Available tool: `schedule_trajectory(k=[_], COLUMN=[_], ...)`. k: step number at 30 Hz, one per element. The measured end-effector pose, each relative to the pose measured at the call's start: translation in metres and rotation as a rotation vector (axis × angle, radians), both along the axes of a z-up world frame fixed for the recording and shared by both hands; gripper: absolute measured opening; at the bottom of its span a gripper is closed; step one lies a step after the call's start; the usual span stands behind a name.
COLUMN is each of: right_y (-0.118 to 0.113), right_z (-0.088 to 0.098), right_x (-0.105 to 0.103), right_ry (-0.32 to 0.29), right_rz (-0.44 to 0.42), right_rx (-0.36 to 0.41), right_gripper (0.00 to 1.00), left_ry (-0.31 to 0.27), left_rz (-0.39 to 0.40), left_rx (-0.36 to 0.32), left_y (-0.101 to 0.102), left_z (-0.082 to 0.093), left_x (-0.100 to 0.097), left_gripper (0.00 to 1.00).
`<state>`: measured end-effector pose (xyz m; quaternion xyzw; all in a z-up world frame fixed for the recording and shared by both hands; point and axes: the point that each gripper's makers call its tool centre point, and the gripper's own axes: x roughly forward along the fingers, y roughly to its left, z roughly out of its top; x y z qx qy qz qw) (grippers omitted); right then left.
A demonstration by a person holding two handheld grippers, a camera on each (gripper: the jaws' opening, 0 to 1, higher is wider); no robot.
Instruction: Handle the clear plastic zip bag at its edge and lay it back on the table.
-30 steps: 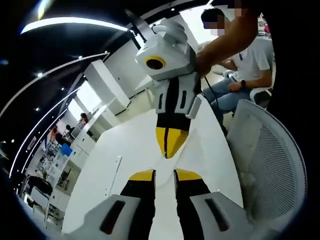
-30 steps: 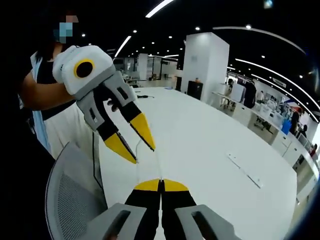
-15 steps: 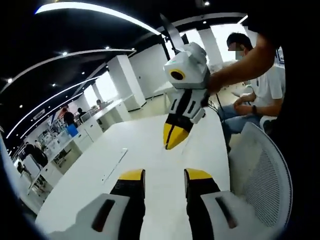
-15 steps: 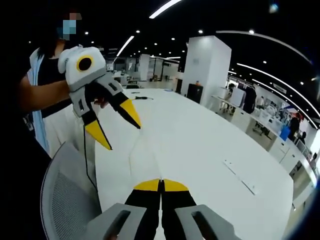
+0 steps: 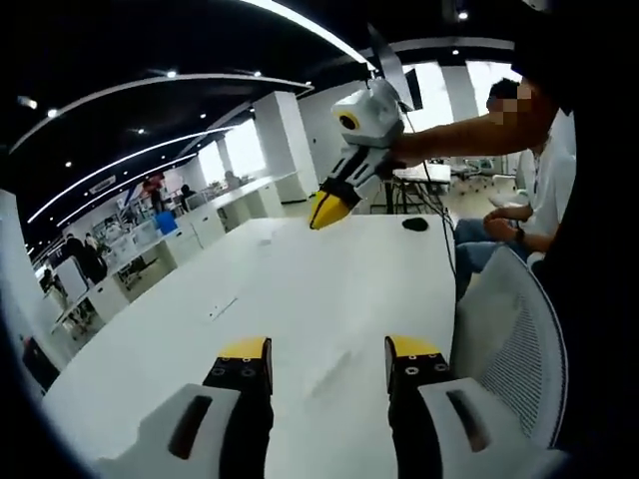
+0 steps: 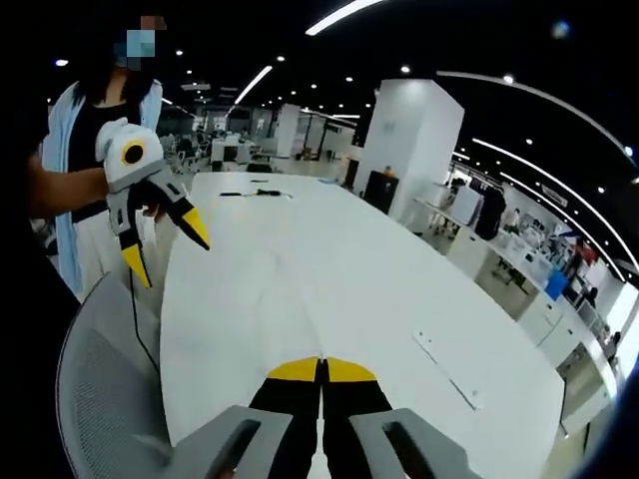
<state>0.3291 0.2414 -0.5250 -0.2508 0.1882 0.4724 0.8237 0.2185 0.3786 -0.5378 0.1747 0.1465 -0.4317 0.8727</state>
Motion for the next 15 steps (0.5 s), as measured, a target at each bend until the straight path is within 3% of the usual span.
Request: schedule_trajectory(k=[15], right_y=[0.004], right_z=[0.005], right_x=[0.047], right_ry=[-0.099], right_rz=[0.017], right_rx=[-0.081], right_gripper=[0.0], left_ry=[0.043], left_rz=[0.058], left_rx=[-0.011], left_y=[0.021], left_z=[-0.021], left_x=[-0.017], left_gripper=[0.49])
